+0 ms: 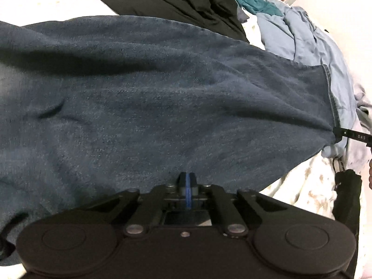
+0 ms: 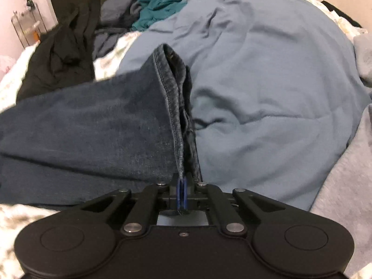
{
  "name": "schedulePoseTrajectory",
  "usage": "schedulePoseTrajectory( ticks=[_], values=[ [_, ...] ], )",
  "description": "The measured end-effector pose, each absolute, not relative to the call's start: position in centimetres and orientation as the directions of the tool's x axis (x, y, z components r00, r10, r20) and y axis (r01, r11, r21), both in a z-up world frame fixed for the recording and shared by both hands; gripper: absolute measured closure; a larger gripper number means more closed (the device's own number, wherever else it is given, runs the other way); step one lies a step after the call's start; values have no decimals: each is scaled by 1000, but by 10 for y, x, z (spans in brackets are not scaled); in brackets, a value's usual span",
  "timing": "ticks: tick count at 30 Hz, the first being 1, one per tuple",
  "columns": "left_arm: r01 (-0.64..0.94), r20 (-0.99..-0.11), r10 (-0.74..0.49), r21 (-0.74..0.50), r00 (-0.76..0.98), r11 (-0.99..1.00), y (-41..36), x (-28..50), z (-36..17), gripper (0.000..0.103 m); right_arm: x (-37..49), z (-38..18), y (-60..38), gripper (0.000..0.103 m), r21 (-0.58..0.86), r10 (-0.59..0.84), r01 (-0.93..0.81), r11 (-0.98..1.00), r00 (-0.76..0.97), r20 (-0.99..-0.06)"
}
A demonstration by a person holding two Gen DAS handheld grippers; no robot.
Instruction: Fold clothes
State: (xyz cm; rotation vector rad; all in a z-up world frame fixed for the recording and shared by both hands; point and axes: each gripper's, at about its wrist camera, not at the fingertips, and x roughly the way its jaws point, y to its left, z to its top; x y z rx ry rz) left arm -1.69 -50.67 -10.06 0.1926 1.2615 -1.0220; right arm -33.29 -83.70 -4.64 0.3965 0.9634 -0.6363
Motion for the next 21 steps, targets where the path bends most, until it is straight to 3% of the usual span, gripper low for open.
schedulePoseTrajectory(
  ticks=[5,6,8,11,12,13,14,15,16,21],
  values=[
    [686,-845,-528,-436,-88,583,-507,-6,-104,101,-333,-57,-844,94,10,-348,693,721,374,-860],
    [685,-845,-527,-436,-89,584,-507,-5,-102,101,-329,-59,-840,78,-38,-374,682,730,352,-858],
    [667,-841,-534,-448,-89,595,-506,-3,-98,101,-316,-59,-827,76,-160,-444,653,740,296,-846],
    [598,-821,-569,-483,-55,639,-489,-6,-88,99,-316,-30,-809,59,-142,-493,710,689,317,-810],
    [572,-812,-583,-496,-37,654,-483,-8,-84,95,-321,-18,-801,55,-95,-500,741,665,347,-794],
    [546,-798,-603,-510,-12,665,-476,-11,-79,86,-334,-6,-789,50,56,-464,770,636,439,-769],
    [517,-781,-624,-530,12,673,-468,-16,-75,79,-343,-4,-778,35,218,-404,767,603,529,-746],
    [482,-760,-650,-559,28,675,-459,-23,-71,64,-349,-13,-762,27,393,-323,737,550,622,-713],
    [457,-753,-656,-569,44,683,-455,-27,-70,58,-354,-22,-746,27,538,-257,690,484,700,-666],
    [252,-710,-688,-645,149,721,-419,-52,-84,57,-322,-89,-693,28,695,-120,636,334,761,-638]
  ],
)
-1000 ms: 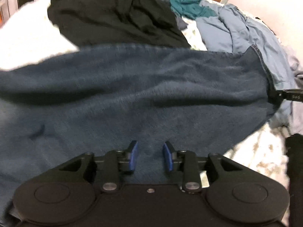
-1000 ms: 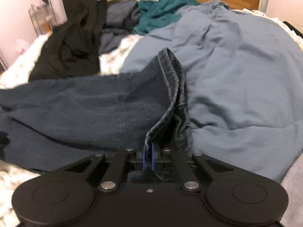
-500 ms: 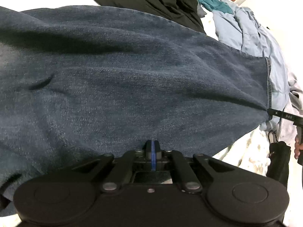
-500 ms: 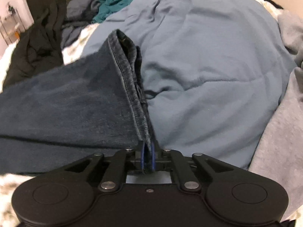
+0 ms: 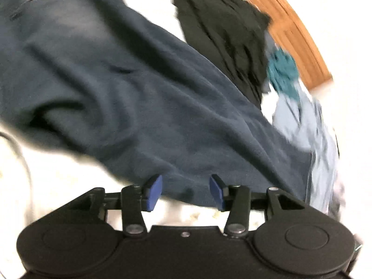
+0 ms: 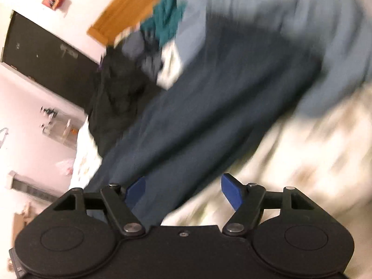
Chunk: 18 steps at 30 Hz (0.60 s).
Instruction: Fold clothes
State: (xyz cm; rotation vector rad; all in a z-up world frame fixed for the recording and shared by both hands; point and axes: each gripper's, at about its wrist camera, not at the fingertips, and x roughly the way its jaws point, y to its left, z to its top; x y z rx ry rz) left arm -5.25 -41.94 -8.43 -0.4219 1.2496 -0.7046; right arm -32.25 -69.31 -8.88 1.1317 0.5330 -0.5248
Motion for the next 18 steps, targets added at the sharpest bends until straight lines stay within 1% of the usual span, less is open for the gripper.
schedulePoseTrajectory(
  ticks=[3,4,5,6,7,8,9,10,11,13,15,18],
  values=[
    [181,-668,-717,-694,198,697,-412,-50,-98,56,-311,-112,-692,29,757,-84,599,262,795,-600],
    [162,-653,-726,-709,216,686,-411,-48,-102,57,-306,-117,-694,31,741,-99,615,271,783,-614],
    [142,-638,-734,-724,232,675,-412,-46,-106,57,-306,-116,-695,33,743,-108,614,264,785,-610],
    [115,-624,-742,-741,246,662,-413,-45,-110,57,-305,-116,-698,37,764,-121,598,241,800,-588],
    [99,-619,-744,-748,252,656,-414,-44,-112,57,-303,-114,-700,42,769,-127,595,232,803,-583],
    [59,-613,-746,-761,260,646,-414,-44,-115,57,-302,-113,-700,44,765,-133,604,225,797,-590],
    [28,-610,-746,-769,266,638,-413,-44,-117,58,-302,-112,-700,45,768,-135,608,200,794,-593],
    [11,-614,-743,-768,267,640,-413,-45,-117,62,-303,-111,-699,46,770,-136,613,179,790,-598],
    [-13,-625,-734,-763,265,646,-412,-47,-115,63,-304,-108,-696,48,764,-135,621,175,784,-606],
    [-22,-639,-721,-752,268,658,-410,-52,-110,62,-310,-98,-684,48,752,-138,636,174,772,-621],
    [-27,-642,-718,-750,269,661,-409,-52,-110,63,-319,-91,-676,48,760,-147,627,168,779,-610],
    [-41,-634,-727,-760,265,649,-410,-48,-115,77,-331,-87,-673,48,778,-179,611,148,790,-587]
  ],
)
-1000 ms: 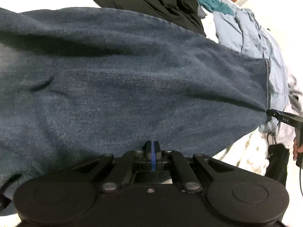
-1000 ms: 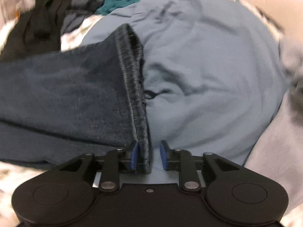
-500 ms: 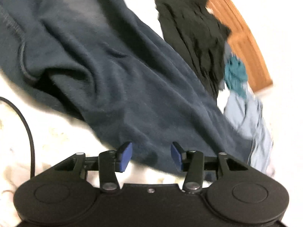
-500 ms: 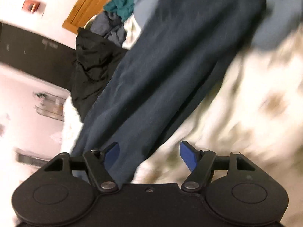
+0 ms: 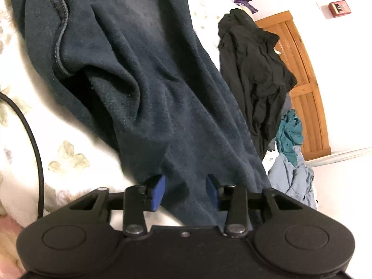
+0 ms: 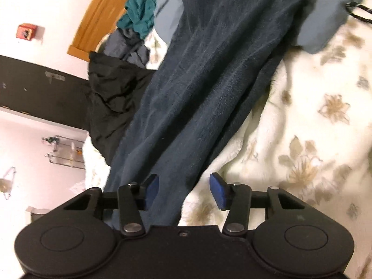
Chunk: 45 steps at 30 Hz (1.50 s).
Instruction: Fold clothes
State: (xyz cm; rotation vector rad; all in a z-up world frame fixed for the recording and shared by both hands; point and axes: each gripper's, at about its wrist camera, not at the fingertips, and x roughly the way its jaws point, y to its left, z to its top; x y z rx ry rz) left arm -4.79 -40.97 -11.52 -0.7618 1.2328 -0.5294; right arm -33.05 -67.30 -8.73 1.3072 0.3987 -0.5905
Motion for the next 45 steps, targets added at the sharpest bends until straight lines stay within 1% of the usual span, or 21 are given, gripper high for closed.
schedulePoseTrajectory(
  ticks=[2,5,7,9,12,14,15,16,17,18,19,20,21,22,23,28,38,40,42,44,45],
  values=[
    [-74,-624,-732,-772,273,631,-410,-45,-120,77,-332,-91,-683,48,796,-195,593,121,800,-567],
    [-41,-619,-735,-772,277,635,-416,-45,-119,78,-328,-93,-692,48,796,-197,590,135,804,-562],
    [-17,-614,-743,-774,268,633,-418,-46,-118,100,-325,-96,-696,48,806,-197,578,129,811,-550],
    [16,-602,-759,-781,248,624,-420,-47,-113,100,-318,-102,-701,48,825,-194,553,115,827,-528],
    [85,-618,-742,-751,258,655,-425,-43,-105,100,-308,-109,-702,48,815,-192,566,121,819,-540],
    [36,-608,-755,-773,245,634,-424,-37,-113,100,-306,-119,-704,48,831,-203,552,78,824,-528],
    [-1,-604,-759,-783,242,623,-423,-34,-117,97,-304,-122,-705,49,835,-210,547,61,825,-526],
    [-20,-610,-756,-781,239,624,-422,-33,-119,97,-303,-124,-705,50,838,-217,544,46,824,-523],
    [-47,-617,-753,-780,229,624,-420,-32,-123,97,-299,-125,-705,56,835,-225,548,44,820,-526],
    [-66,-612,-760,-786,219,614,-417,-33,-123,97,-297,-124,-705,72,830,-226,556,45,815,-534],
    [-71,-606,-765,-791,217,607,-414,-36,-122,90,-296,-124,-705,82,827,-226,560,37,811,-539],
    [-69,-598,-772,-798,216,599,-410,-42,-119,84,-297,-123,-705,88,827,-226,562,24,809,-543],
    [-63,-594,-774,-800,220,597,-407,-46,-116,63,-299,-122,-704,94,834,-228,551,4,813,-536],
    [-63,-597,-767,-797,234,601,-404,-49,-114,43,-303,-116,-702,95,840,-232,542,10,819,-526],
    [-64,-598,-762,-795,248,603,-402,-52,-113,43,-305,-110,-700,97,844,-234,536,21,823,-517],
    [-82,-587,-771,-806,248,586,-409,-44,-118,43,-304,-69,-698,98,820,-211,543,181,836,-507],
    [-148,-599,-764,-800,239,582,-396,-55,-123,42,-288,-63,-711,98,858,-221,505,97,851,-476],
    [-164,-581,-770,-814,265,558,-396,-54,-124,42,-283,-58,-713,98,863,-219,494,101,857,-466],
    [-169,-517,-796,-856,315,489,-395,-52,-119,42,-277,-50,-715,97,850,-211,509,138,853,-477],
    [-149,-518,-792,-854,324,498,-399,-47,-116,43,-276,-47,-717,98,849,-204,508,145,855,-477],
    [-161,-524,-786,-851,329,500,-400,-45,-120,45,-277,-46,-717,98,846,-203,511,148,853,-480]
  ],
)
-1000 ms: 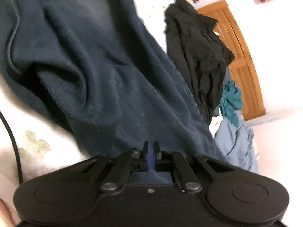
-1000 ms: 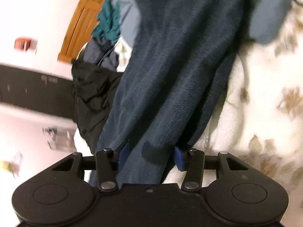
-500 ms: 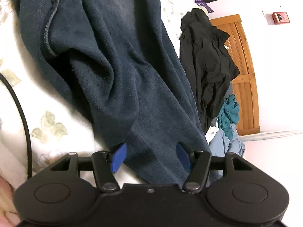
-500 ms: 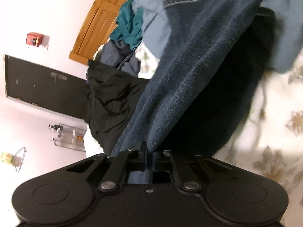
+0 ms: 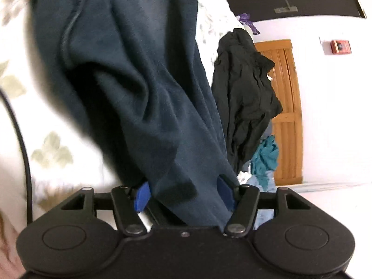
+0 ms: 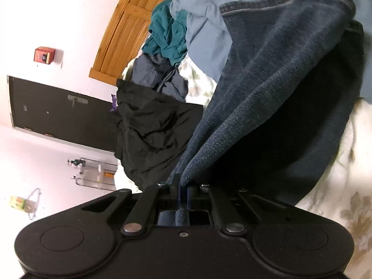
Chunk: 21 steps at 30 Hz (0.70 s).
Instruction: Fold clothes
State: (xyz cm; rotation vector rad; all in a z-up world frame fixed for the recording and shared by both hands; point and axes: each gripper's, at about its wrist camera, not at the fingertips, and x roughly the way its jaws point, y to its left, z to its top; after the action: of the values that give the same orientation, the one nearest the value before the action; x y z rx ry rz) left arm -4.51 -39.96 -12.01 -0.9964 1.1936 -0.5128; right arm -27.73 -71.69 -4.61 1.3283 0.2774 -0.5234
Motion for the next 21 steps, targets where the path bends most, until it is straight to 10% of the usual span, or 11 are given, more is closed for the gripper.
schedulePoseTrajectory(
  ticks=[4,17,21],
  values=[
    [-197,-535,-764,-844,361,498,-401,-40,-138,86,-290,-56,-709,98,834,-206,538,127,836,-508],
    [-40,-666,-700,-731,256,681,-391,-48,-135,94,-319,-114,-684,98,688,-191,720,93,691,-697],
    [12,-684,-694,-710,227,704,-401,-40,-128,91,-305,-109,-694,82,604,-171,760,239,646,-744]
  ],
)
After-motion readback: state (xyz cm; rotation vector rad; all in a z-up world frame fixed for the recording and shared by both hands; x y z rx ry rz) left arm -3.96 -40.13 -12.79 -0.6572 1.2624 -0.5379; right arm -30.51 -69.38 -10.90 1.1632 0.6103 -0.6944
